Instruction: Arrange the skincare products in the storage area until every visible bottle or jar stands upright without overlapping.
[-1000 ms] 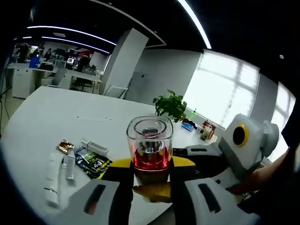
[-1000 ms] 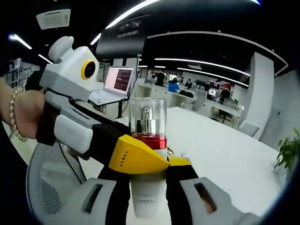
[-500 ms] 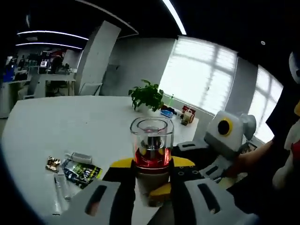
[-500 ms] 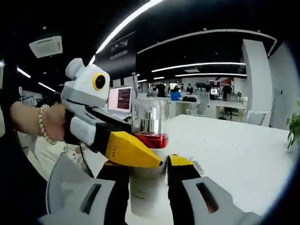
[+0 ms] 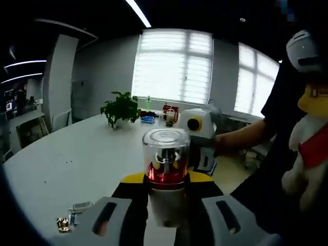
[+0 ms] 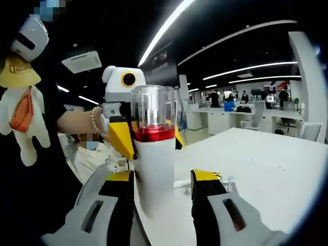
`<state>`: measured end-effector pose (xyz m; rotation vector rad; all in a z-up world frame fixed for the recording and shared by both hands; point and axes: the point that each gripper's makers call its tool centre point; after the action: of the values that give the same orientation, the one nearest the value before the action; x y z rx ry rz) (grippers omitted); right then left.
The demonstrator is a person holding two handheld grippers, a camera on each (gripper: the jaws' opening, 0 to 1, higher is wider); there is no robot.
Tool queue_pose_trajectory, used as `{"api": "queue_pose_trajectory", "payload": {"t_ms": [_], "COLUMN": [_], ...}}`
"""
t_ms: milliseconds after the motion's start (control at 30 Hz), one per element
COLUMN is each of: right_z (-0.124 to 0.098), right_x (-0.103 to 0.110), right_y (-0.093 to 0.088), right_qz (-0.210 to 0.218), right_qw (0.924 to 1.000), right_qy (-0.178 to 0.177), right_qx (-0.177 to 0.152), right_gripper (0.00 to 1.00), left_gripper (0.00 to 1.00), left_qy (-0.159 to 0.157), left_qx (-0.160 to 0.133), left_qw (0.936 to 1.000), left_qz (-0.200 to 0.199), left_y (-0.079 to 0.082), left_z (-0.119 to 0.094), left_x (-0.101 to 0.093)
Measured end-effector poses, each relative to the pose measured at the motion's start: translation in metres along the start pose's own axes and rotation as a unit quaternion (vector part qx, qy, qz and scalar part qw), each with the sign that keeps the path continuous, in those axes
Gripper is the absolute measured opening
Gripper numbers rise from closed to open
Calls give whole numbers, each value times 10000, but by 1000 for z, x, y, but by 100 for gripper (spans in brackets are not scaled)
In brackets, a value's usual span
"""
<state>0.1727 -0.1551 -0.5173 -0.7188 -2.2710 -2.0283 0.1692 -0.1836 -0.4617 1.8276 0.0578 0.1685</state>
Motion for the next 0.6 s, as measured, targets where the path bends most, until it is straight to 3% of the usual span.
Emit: {"api": "queue_pose_trajectory", "payload": {"t_ms": [133, 200, 433, 600], "right_z": [2, 3, 5, 6], "right_x": [6, 8, 8, -4], "right_y": [4, 6, -3, -11], "right_qz": [-144, -217, -236, -286], "right_qw": [9998, 9995, 9990, 9987], "right_qy": [154, 212, 351, 230], "right_qx": [-34, -36, 171, 340], "right_gripper": [42, 36, 30, 30], "left_gripper": [23, 23, 23, 23], "left_qy": [-199, -284, -371, -410], "left_qx": [-5, 76, 195, 351], "left_qw": [9998, 9995, 9989, 9982], "left_qz": [49, 144, 191, 261], "left_y": [4, 2, -7, -18], "left_z": [5, 8, 15, 20], "left_x": [-3, -4, -3, 2]}}
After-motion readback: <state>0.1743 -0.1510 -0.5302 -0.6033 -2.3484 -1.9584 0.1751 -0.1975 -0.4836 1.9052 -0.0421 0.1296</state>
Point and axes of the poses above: the point that each gripper's makers call its tool centre point, and the gripper's own axes: z roughly forward along the fingers, x roughly to its left, y roughly out of its top, and after that the axes turned 13 degrees about z, right-handed
